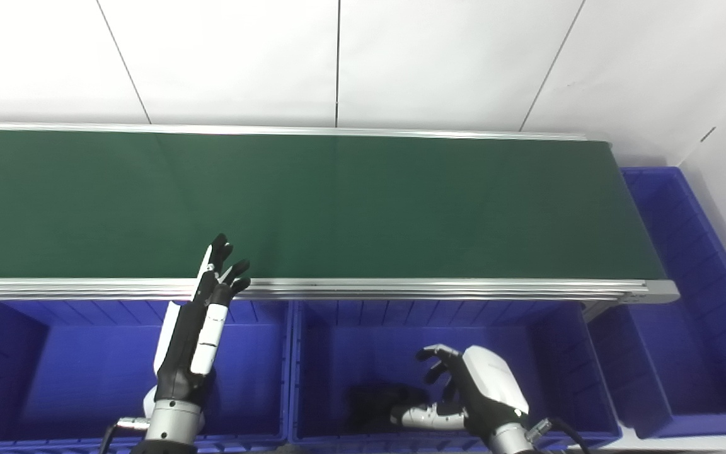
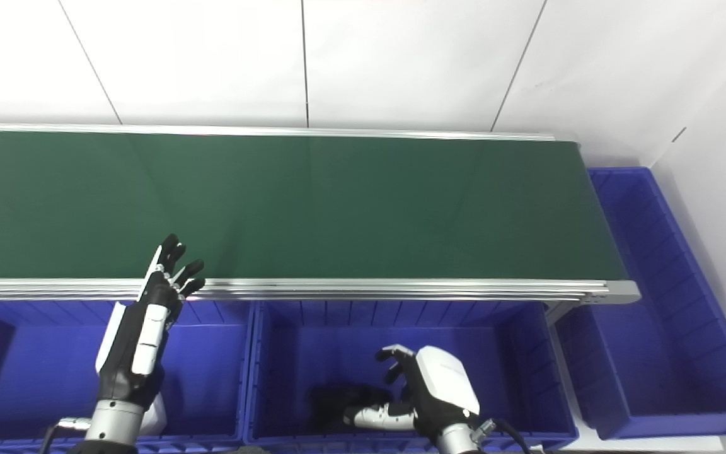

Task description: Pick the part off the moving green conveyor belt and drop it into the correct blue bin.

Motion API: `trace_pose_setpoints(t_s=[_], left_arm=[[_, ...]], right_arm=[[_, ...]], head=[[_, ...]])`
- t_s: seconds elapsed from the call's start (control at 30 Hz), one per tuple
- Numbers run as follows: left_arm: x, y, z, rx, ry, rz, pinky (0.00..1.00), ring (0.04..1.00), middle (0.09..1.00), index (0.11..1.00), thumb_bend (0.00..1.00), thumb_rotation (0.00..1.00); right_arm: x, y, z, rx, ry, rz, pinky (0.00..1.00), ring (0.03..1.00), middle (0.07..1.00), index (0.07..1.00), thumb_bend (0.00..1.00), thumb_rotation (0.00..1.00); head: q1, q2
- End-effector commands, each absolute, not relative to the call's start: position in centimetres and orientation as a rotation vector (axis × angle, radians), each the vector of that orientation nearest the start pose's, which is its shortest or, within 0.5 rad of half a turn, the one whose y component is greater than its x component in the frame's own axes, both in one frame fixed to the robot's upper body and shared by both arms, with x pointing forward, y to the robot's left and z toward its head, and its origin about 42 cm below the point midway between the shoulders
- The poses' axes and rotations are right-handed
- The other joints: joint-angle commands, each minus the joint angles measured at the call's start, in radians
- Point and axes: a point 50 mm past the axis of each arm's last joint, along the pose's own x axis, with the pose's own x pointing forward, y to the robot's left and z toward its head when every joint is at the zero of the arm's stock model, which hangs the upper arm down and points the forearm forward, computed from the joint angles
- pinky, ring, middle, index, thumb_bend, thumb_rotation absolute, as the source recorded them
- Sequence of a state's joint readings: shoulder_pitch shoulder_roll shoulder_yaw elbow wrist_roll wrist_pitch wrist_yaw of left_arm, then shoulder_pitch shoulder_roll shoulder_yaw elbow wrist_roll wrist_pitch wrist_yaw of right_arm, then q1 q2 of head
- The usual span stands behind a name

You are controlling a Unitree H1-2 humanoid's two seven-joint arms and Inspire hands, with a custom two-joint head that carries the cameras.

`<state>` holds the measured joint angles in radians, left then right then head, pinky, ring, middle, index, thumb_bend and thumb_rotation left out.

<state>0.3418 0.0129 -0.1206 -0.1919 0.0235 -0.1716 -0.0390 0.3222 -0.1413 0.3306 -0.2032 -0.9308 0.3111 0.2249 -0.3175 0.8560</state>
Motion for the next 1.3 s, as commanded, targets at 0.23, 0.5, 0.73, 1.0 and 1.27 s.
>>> trace_pose_setpoints(t_s=[0.23,0.5,0.73,1.0,1.27], left_arm=[[17.3,19.6,9.5,0.002,-0.075,-0.074,0.86,0.912,1.0,1.0,0.64,0.98],[17.1,19.4,9.4,0.01,-0.089,-0.071,0.91,0.925,1.0,1.0,0.63,0.98],[16.4,18.8,9.1,0.08,-0.112,-0.052,0.99,0.989,1.0,1.0,0.64,1.0],[15.4,18.2,8.8,0.155,-0.123,-0.017,1.0,1.0,1.0,1.0,0.62,1.0],[14.6,17.3,8.4,0.18,-0.174,0.028,1.0,1.0,1.0,1.0,0.55,1.0]], right_arm=[[16.5,-18.9,6.4,-0.986,0.375,0.356,0.31,0.491,0.851,0.869,1.0,0.63],[16.0,-19.2,5.9,-0.835,0.205,0.335,0.39,0.534,0.784,0.838,0.98,0.68],[15.1,-19.9,5.7,-0.464,-0.101,0.236,0.58,0.676,0.827,0.851,0.88,0.86],[13.9,-20.1,5.6,-0.302,-0.18,0.013,0.7,0.787,0.886,0.878,0.84,0.99],[13.4,-20.2,7.4,-0.211,-0.189,-0.069,0.89,0.932,0.98,0.998,0.73,1.0]], head=[[0.005,-0.004],[0.031,-0.028],[0.09,-0.073],[0.139,-0.116],[0.191,-0.147]])
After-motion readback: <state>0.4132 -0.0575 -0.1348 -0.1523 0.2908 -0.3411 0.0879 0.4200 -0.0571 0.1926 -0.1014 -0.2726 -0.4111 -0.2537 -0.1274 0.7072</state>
